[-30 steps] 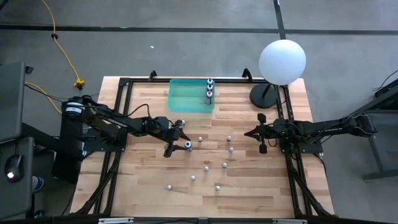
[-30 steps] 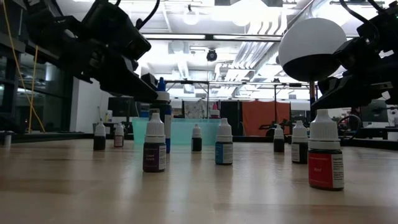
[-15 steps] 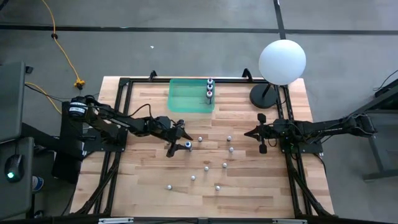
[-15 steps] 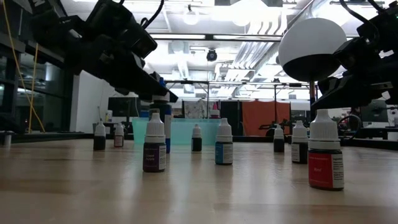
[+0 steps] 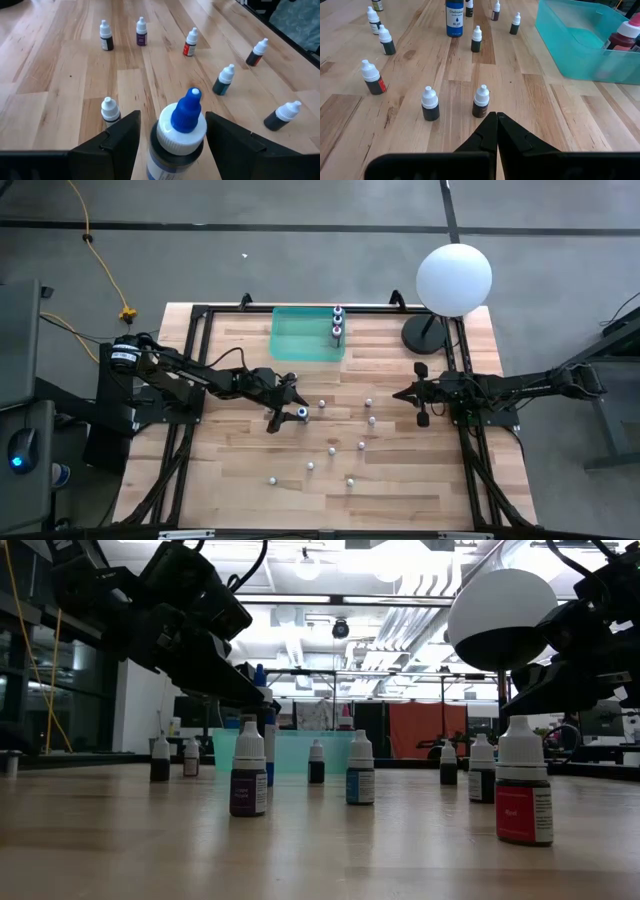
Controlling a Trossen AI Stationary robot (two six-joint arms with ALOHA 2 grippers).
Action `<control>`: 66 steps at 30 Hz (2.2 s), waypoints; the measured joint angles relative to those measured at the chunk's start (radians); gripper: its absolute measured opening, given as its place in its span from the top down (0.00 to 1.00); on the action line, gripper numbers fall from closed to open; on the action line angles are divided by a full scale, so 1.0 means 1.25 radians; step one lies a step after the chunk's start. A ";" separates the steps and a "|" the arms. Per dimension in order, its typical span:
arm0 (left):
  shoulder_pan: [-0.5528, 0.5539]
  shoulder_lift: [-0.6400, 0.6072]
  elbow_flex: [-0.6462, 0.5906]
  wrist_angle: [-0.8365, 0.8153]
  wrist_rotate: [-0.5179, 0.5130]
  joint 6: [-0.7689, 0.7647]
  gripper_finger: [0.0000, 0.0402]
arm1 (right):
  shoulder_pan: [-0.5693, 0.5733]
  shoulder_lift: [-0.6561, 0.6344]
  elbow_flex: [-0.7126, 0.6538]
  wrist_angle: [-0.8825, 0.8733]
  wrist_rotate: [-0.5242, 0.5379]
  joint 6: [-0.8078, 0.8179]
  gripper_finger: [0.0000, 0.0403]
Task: Pick & Place food coloring
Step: Put the big blue food coloring bottle into the blue transparent bin
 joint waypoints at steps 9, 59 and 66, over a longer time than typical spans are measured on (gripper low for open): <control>-0.005 0.000 0.000 -0.001 -0.007 -0.006 0.47 | 0.000 0.000 0.000 0.000 0.000 0.000 1.00; 0.089 -0.200 0.093 -0.046 0.432 -0.101 0.72 | 0.000 0.000 0.000 0.000 0.000 0.000 1.00; 0.163 -0.257 0.093 -0.117 0.361 -0.103 0.72 | 0.000 0.000 0.000 0.000 0.000 0.000 1.00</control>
